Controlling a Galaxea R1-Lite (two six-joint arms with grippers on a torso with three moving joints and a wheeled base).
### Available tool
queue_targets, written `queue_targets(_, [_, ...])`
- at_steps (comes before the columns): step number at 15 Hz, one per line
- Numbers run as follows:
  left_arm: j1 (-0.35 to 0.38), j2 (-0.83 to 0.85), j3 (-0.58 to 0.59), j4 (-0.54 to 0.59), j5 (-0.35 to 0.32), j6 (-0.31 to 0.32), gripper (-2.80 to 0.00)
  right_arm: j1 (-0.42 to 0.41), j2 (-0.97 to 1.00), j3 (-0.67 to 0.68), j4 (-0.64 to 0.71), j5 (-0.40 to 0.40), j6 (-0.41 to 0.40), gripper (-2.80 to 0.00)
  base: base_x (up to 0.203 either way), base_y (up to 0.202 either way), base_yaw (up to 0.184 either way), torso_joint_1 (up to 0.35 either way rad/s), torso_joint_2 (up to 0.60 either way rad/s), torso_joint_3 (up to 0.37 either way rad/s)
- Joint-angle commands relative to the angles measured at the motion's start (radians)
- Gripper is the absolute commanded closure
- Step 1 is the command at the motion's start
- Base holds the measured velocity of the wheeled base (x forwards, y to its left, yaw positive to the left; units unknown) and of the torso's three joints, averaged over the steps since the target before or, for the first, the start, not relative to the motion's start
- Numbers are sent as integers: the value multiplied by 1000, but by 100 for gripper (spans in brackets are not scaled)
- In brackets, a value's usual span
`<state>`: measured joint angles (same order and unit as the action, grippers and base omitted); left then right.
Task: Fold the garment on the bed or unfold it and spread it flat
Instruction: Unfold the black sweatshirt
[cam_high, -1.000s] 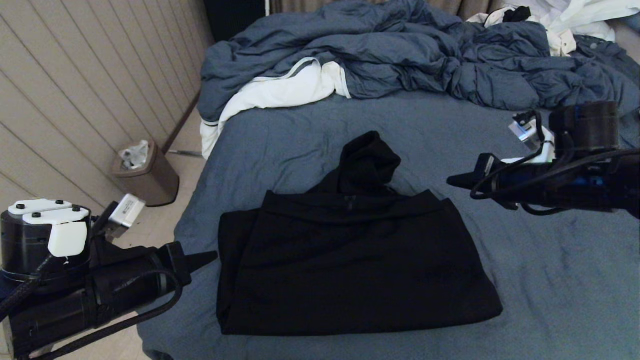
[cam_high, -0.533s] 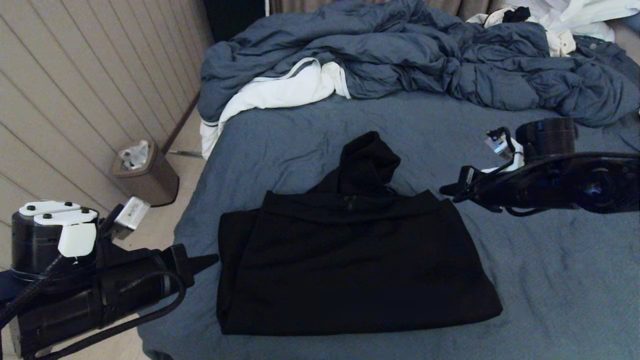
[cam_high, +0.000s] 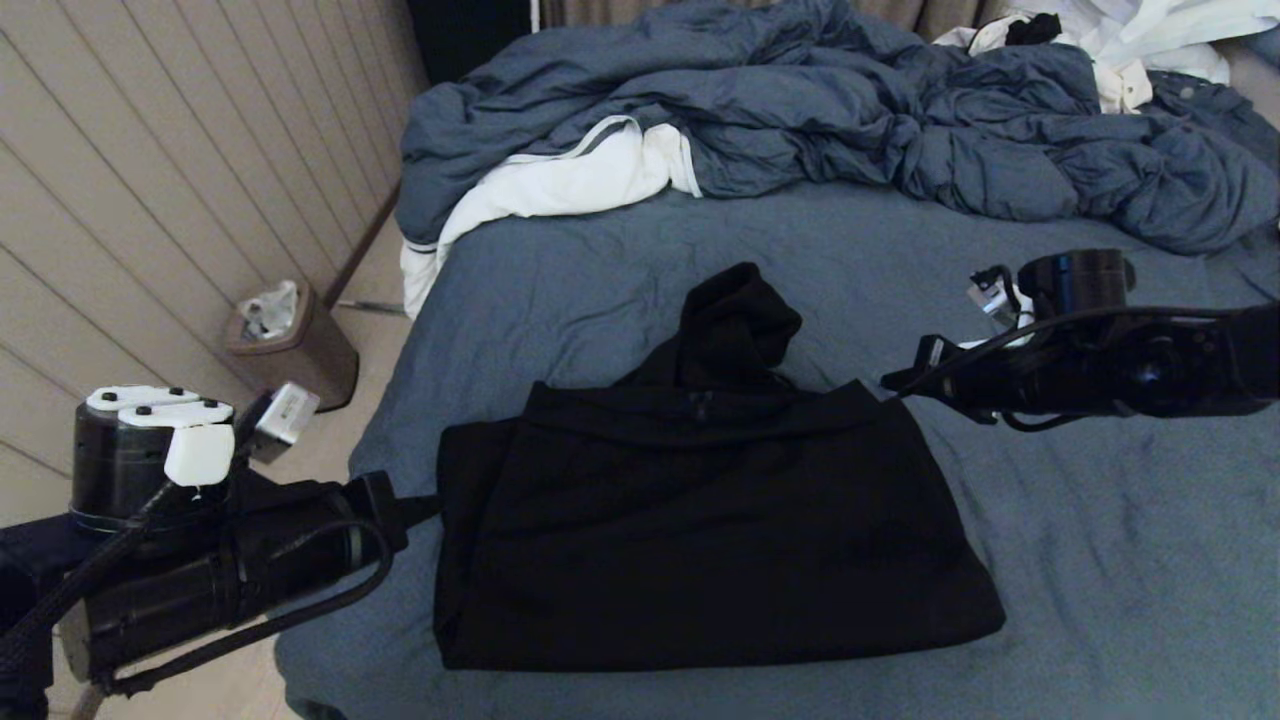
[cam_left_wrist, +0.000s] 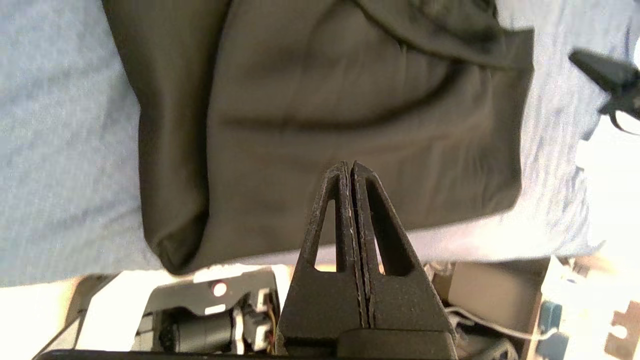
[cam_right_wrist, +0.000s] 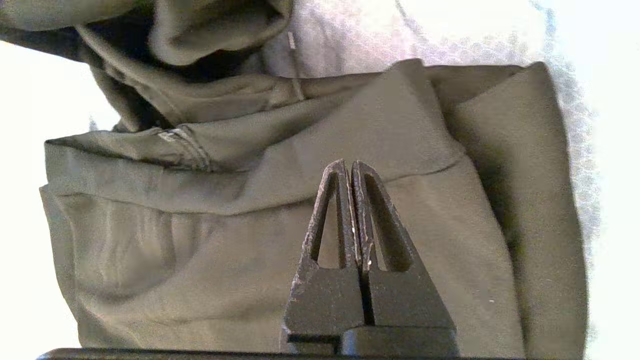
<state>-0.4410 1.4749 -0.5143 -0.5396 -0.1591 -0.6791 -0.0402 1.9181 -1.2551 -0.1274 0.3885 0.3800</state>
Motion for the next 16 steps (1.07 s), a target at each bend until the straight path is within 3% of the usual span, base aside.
queue_targets(1, [12,85,-59,-3,-2,-1,0,-6,10,-10,-1,3,2,0,0,0,0,0,0,0])
queue_targets(9, [12,326,-261,-1,-6,72,0,-21,56,-19,-1,0,-4,0,0,0,0,0,0,0])
queue_targets(11, [12,357,-272,-2,-8,111,0,-23,56,-18,-1,0,-13,0,0,0,0,0,0,0])
queue_targets(16, [37,377,-275,-46,-54,122,0,-38,56,-14,-1,0,-12,0,0,0,0,0,0,0])
